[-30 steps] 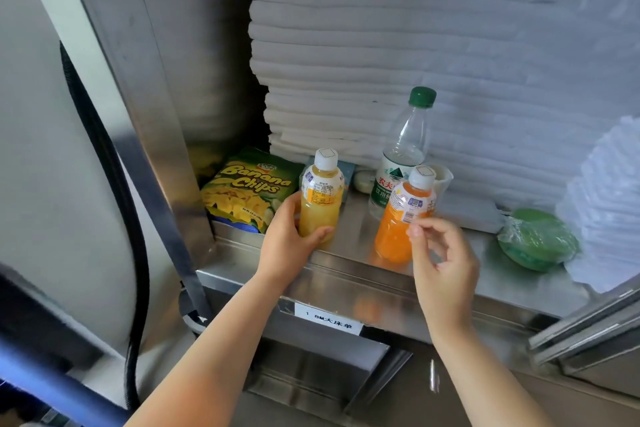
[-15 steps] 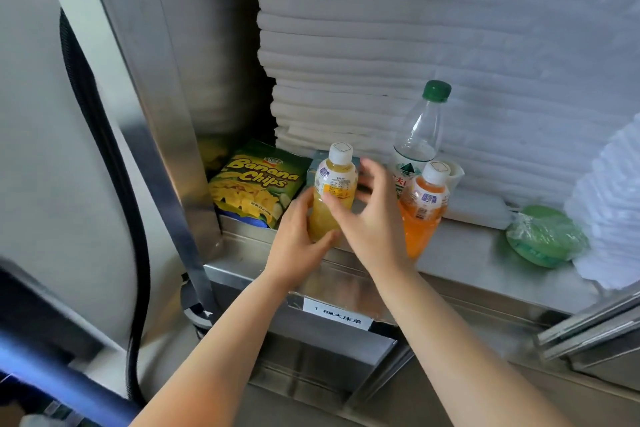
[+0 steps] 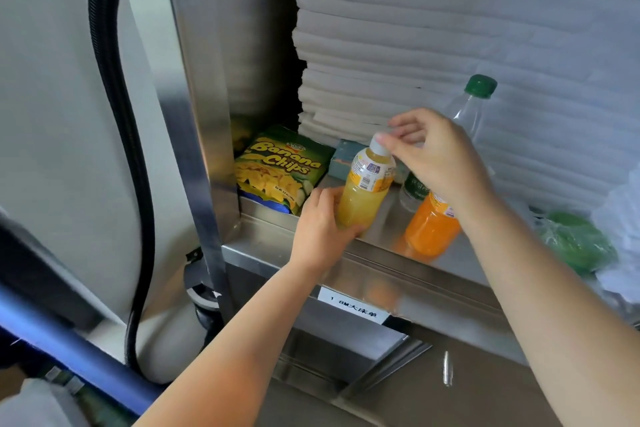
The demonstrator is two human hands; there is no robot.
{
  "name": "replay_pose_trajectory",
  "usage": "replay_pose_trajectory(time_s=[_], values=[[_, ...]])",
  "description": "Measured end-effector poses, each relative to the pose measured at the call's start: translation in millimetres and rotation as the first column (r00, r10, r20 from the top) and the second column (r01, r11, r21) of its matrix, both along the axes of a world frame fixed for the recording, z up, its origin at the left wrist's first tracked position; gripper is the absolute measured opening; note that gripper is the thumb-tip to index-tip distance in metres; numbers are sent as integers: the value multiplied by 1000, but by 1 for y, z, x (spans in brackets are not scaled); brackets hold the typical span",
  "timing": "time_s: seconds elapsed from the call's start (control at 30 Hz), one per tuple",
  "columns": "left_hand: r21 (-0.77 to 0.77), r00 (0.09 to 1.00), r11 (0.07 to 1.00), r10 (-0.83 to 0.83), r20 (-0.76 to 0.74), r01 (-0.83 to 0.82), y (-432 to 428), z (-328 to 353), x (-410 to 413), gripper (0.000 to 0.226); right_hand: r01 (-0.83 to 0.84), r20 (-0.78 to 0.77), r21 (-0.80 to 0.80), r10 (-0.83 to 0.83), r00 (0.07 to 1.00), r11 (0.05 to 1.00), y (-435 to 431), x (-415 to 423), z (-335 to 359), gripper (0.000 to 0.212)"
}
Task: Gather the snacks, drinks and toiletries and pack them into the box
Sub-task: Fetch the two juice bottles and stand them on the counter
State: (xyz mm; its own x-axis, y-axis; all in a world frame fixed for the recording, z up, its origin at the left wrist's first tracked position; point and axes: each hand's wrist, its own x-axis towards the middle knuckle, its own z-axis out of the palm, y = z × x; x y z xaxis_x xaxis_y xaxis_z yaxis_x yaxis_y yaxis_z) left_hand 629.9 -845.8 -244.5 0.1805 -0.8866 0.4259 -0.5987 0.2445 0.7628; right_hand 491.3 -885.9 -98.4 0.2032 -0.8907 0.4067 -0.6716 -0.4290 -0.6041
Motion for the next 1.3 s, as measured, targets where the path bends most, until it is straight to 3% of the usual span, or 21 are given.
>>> replay_pose_trajectory(time_s=[0.07,0.13,0.33,0.57,0.73,0.87,1.03,1.2,1.3], values=[[-11,1000,1000,5,11,-5,0,0,1,64,-12,-130,-89,1,992,996,-3,0,14,25],[-15,1000,1000,10,20,-10,1,-1,1,63,-51,-283,-68,29,959,996,-6,0,27,15],[18,998,998,54,-17,-54,0,0,-2,56,-118,-435,36,122,892,992,-12,5,45,20],[-37,985,985,165,-50,-166,1,0,-18,63,-125,-415,135,171,893,983,-21,1,49,16],[-62,997,995,74,25,-73,1,-2,-11,74,-170,-407,168,225,885,971,-22,-2,51,19],[-68,994,998,-11,106,19,0,-4,-5,48,-194,-399,269,292,869,943,-23,-9,57,26],[-93,993,995,50,111,-39,-2,-10,-8,28,-89,-489,51,103,866,995,-22,-6,44,25],[-94,996,992,85,30,-82,-4,-9,-11,38,-101,-460,155,162,873,983,-31,-14,45,21],[-123,991,990,86,98,-74,-5,-8,-12,47,-124,-438,210,207,875,970,-35,-19,46,29]])
